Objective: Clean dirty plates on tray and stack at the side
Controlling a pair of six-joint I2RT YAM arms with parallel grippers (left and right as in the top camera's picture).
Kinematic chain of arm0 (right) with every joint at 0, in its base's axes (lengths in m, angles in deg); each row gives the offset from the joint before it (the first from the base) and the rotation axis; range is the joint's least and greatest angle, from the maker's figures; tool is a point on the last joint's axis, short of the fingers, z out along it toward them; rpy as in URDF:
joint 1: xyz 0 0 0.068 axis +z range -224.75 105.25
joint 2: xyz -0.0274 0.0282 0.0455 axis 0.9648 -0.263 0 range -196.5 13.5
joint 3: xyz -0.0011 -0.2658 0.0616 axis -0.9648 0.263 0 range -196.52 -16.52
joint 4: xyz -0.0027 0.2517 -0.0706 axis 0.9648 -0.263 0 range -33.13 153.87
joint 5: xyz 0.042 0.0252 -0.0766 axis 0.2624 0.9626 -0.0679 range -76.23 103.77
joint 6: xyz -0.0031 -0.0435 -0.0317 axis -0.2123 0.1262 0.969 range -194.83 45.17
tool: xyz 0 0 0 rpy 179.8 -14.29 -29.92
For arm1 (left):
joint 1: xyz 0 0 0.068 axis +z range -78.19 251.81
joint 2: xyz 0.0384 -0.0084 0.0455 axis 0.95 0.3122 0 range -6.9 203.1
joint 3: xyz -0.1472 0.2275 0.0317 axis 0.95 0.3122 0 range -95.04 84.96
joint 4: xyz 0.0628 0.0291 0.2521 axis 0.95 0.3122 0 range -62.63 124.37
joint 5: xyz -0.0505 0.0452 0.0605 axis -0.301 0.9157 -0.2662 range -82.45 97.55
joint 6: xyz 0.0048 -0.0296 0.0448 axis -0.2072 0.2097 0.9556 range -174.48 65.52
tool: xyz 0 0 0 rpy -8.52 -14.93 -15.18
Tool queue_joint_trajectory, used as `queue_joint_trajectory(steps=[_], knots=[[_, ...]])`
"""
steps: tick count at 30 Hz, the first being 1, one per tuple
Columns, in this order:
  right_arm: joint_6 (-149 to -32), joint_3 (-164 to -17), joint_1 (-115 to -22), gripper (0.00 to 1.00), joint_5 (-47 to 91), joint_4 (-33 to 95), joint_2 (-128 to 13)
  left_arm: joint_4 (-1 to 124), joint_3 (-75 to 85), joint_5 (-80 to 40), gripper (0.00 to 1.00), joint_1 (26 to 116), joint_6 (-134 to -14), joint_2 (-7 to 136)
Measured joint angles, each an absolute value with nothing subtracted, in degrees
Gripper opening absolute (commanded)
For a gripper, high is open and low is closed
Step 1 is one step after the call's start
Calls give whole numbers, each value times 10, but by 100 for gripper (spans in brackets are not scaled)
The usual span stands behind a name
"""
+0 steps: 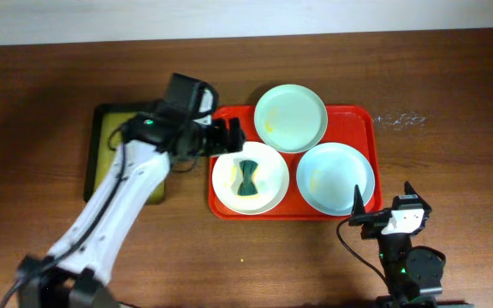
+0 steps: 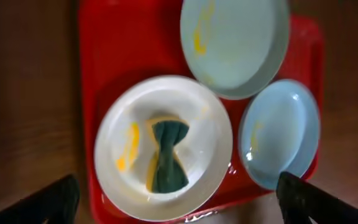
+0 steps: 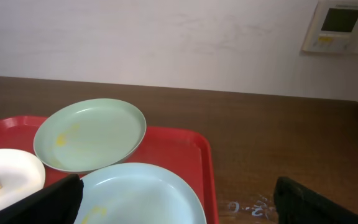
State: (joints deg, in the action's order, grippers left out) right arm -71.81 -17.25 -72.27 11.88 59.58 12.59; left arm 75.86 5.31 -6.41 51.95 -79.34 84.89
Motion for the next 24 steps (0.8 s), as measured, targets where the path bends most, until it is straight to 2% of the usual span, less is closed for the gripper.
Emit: queue_joint_trajectory(steps=[4, 9, 11, 15, 16, 18, 19, 21, 22, 23, 24], knots=[[-718, -173, -723, 99, 119, 596, 126, 870, 50, 34, 99, 551, -793, 836], [-711, -173, -723, 99, 94, 600, 126, 897, 51, 88, 99, 567, -793, 836], [-723, -171, -723, 99, 107, 640, 125, 898, 51, 95, 99, 568, -793, 836], [-865, -171, -724, 99, 364, 845, 125, 899, 51, 95, 99, 568, -793, 836], [-924, -176, -724, 99, 422, 983, 126, 901, 52, 95, 99, 568, -793, 836], [-968, -177, -724, 99, 440, 1138, 126, 902, 52, 95, 99, 568, -793, 836], [-985, -196, -724, 99, 435, 1156, 129, 902, 52, 95, 99, 568, -793, 836], [-999, -284, -724, 99, 413, 1014, 120, 902, 52, 95, 99, 568, -793, 836], [-970, -387, -724, 98, 400, 810, 93, 904, 52, 95, 99, 568, -793, 836], [-952, -453, -724, 98, 393, 692, 73, 902, 52, 95, 99, 568, -793, 837], [-915, -549, -724, 99, 377, 489, 27, 901, 52, 96, 99, 568, -793, 837]])
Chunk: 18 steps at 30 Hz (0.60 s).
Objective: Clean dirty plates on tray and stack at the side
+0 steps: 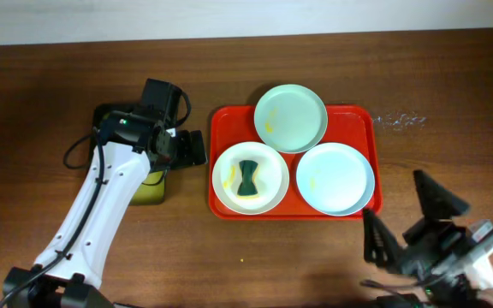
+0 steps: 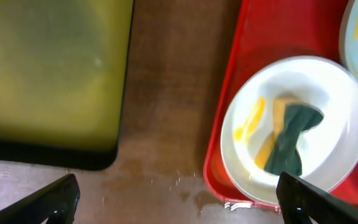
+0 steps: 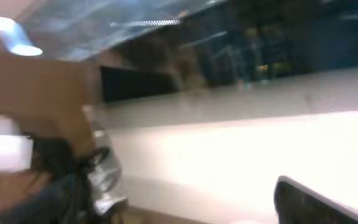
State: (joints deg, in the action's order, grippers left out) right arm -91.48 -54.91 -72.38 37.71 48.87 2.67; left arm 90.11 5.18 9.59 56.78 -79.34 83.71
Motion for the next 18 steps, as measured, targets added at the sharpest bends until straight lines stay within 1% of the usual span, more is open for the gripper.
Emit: queue_joint_trajectory(steps=[1, 3, 6, 7, 8, 9, 10, 11, 12, 13, 15, 18], knots=[[-877, -643, -724, 98, 367, 334, -52, 904, 52, 95, 99, 568, -793, 838], [-853, -725, -724, 98, 394, 221, -161, 902, 52, 96, 99, 568, -793, 838], [-854, -741, -724, 99, 505, 204, -353, 902, 52, 95, 99, 568, -793, 838], [-857, -742, -724, 73, 530, 208, -409, 902, 52, 95, 99, 568, -793, 838], [-865, -743, -713, 59, 533, 207, -460, 903, 52, 95, 99, 568, -793, 838], [-881, -744, -695, 54, 522, 206, -507, 902, 52, 95, 99, 568, -793, 838], [-897, -745, -678, 54, 507, 205, -548, 903, 52, 95, 99, 568, -793, 838], [-918, -745, -655, 51, 481, 205, -602, 902, 52, 95, 99, 568, -793, 838], [-933, -745, -635, 42, 455, 208, -642, 902, 52, 95, 99, 568, -793, 838], [-965, -745, -603, 36, 405, 232, -698, 900, 52, 95, 99, 568, -793, 838], [-1003, -745, -570, 39, 349, 257, -755, 901, 52, 95, 99, 568, -793, 838], [-1026, -745, -552, 39, 307, 293, -797, 901, 52, 95, 99, 568, -793, 838]])
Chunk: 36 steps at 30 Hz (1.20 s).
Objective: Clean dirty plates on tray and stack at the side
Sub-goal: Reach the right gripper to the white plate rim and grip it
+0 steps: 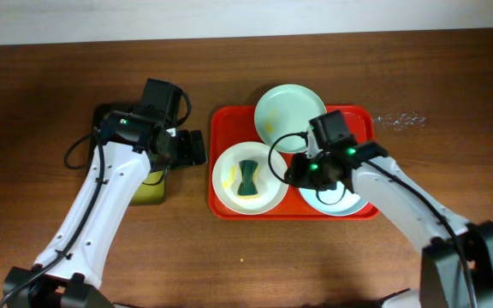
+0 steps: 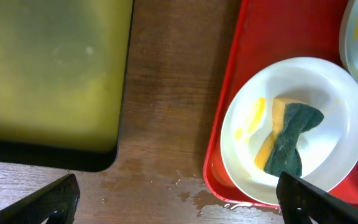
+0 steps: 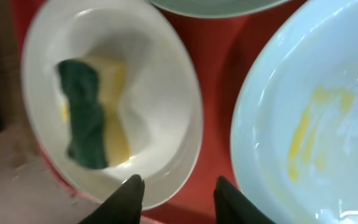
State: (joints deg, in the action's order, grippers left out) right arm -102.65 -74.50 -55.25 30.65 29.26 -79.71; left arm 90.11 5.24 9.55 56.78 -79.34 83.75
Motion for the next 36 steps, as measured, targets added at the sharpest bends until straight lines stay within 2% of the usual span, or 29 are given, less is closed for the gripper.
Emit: queue_joint_trajectory(steps=[10, 12, 15, 17, 19, 21, 26, 33, 36], knots=[[-1035, -746, -536, 37, 279, 351, -861, 899, 52, 90, 99, 568, -803, 838], [-1034, -746, -535, 40, 279, 351, -861, 899, 52, 90, 99, 568, -803, 838], [-1018, -771, -535, 41, 279, 288, -861, 899, 52, 90, 99, 568, -803, 838], [-1009, -804, -534, 45, 280, 237, -861, 899, 52, 88, 99, 568, -805, 838], [-996, -823, -523, 44, 282, 208, -861, 897, 52, 88, 99, 568, -805, 838], [-988, -822, -510, 33, 279, 191, -861, 898, 52, 88, 99, 568, -805, 838], [-984, -809, -507, 31, 290, 204, -910, 898, 52, 88, 99, 568, -805, 838], [-982, -809, -513, 39, 258, 217, -926, 898, 52, 88, 99, 568, -805, 838], [-947, -817, -548, 40, 302, 223, -926, 898, 52, 88, 99, 568, -805, 838]])
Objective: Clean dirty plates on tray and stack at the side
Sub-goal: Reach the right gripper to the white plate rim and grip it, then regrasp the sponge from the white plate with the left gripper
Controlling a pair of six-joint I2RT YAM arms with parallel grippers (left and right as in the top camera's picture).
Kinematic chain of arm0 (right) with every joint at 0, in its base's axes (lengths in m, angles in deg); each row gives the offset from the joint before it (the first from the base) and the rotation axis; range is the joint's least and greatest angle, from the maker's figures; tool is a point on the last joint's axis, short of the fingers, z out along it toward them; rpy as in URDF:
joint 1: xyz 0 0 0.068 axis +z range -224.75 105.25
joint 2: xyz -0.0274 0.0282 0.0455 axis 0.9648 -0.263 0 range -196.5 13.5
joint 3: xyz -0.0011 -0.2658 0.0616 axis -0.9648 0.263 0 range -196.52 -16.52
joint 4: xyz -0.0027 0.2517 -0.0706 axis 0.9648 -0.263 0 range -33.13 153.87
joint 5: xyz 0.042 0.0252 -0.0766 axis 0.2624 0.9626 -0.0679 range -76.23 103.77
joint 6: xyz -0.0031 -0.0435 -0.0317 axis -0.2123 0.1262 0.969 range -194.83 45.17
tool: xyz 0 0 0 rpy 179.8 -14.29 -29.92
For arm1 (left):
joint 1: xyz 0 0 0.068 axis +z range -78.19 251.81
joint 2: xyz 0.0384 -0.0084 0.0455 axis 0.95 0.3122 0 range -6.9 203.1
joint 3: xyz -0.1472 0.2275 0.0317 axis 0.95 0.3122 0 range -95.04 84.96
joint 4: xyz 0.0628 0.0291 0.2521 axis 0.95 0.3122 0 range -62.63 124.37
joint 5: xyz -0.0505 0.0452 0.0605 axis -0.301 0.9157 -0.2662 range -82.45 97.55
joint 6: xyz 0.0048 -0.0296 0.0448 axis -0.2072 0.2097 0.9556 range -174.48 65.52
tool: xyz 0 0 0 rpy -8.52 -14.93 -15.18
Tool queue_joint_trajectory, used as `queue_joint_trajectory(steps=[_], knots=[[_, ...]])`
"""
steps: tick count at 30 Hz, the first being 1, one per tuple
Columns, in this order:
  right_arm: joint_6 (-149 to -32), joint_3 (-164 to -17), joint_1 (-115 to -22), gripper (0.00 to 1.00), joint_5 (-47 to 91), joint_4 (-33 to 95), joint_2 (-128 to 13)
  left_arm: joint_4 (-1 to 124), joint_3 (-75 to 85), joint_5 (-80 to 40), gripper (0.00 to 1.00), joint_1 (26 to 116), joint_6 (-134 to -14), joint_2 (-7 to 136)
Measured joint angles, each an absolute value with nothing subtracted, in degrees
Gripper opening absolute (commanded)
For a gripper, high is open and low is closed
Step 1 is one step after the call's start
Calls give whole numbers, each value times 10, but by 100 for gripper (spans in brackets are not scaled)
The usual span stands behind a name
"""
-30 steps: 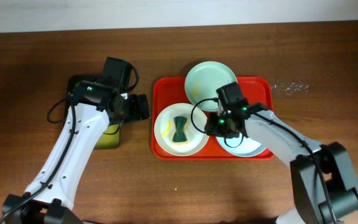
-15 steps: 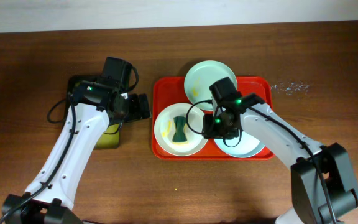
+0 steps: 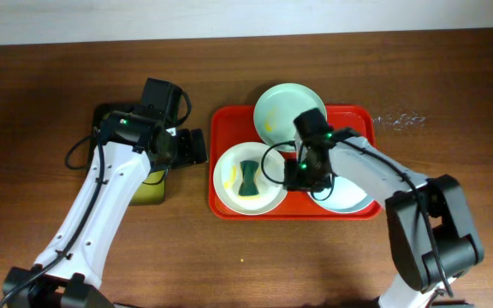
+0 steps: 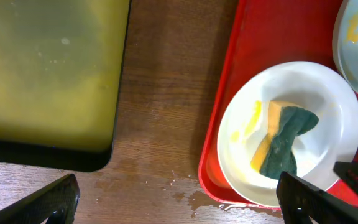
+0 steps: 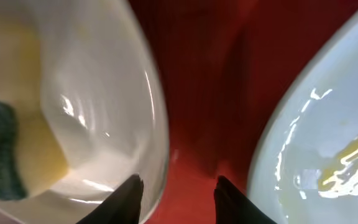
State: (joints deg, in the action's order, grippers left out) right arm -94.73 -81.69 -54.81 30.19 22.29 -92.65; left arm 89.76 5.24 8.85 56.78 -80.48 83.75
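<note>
Three dirty plates with yellow smears sit on the red tray (image 3: pixel 225 205): a white plate (image 3: pixel 264 195) holding a green-and-yellow sponge (image 3: pixel 247 176), a green plate (image 3: pixel 290 112) and a light blue plate (image 3: pixel 349 190). My right gripper (image 3: pixel 301 175) is open and low between the white and blue plates. In the right wrist view its fingers (image 5: pixel 133 194) straddle the white plate's right rim (image 5: pixel 157 134), with the blue plate (image 5: pixel 316 162) beside it. My left gripper (image 3: pixel 192 147) hangs open over bare table left of the red tray, holding nothing (image 4: pixel 176 202).
A dark tray (image 3: pixel 101 150) filled with yellowish liquid (image 4: pixel 48 62) lies left of the red tray, partly under my left arm. Wet spots (image 4: pixel 185 196) mark the wood by the red tray's corner, and more water drops (image 3: pixel 399 121) lie to its right.
My right gripper has come down and a little left, from above the white and blue plates to the white plate's right rim. My left gripper has barely shifted.
At first my left gripper hung open by the white plate's left edge and my right arm was folded at the front edge. Then the left stood between the two trays. The right gripper then appeared over the red tray and now sits at the white plate's rim.
</note>
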Motion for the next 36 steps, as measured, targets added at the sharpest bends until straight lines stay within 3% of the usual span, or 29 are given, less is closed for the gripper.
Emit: queue_joint_trajectory(steps=[3, 4, 8, 10, 13, 14, 15, 17, 22, 24, 29, 36], knots=[[-938, -820, -550, 38, 314, 264, -928, 898, 52, 88, 93, 568, -805, 838], [-937, -820, -548, 31, 317, 277, -931, 898, 52, 84, 91, 568, -805, 838], [-940, -825, -545, 22, 318, 298, -959, 899, 53, 60, 85, 568, -804, 838], [-941, -831, -545, 12, 319, 299, -965, 900, 58, 56, 78, 568, -804, 838], [-940, -831, -545, 4, 319, 298, -968, 880, 85, 38, 79, 568, -791, 838], [-939, -832, -545, 4, 319, 298, -968, 867, 99, 16, 77, 568, -775, 838], [-939, -832, -545, 4, 319, 297, -968, 851, 111, -6, 65, 568, -764, 838], [-927, -833, -546, 4, 319, 294, -968, 815, 129, -35, 56, 568, -750, 838], [-917, -834, -546, 4, 319, 293, -968, 700, 198, -60, 54, 527, -757, 838], [-915, -835, -546, 4, 319, 293, -968, 631, 235, -62, 47, 503, -782, 838], [-913, -835, -546, 4, 320, 292, -969, 496, 275, -66, 50, 463, -832, 881], [-913, -835, -546, 4, 321, 292, -969, 441, 276, -66, 46, 443, -844, 951]])
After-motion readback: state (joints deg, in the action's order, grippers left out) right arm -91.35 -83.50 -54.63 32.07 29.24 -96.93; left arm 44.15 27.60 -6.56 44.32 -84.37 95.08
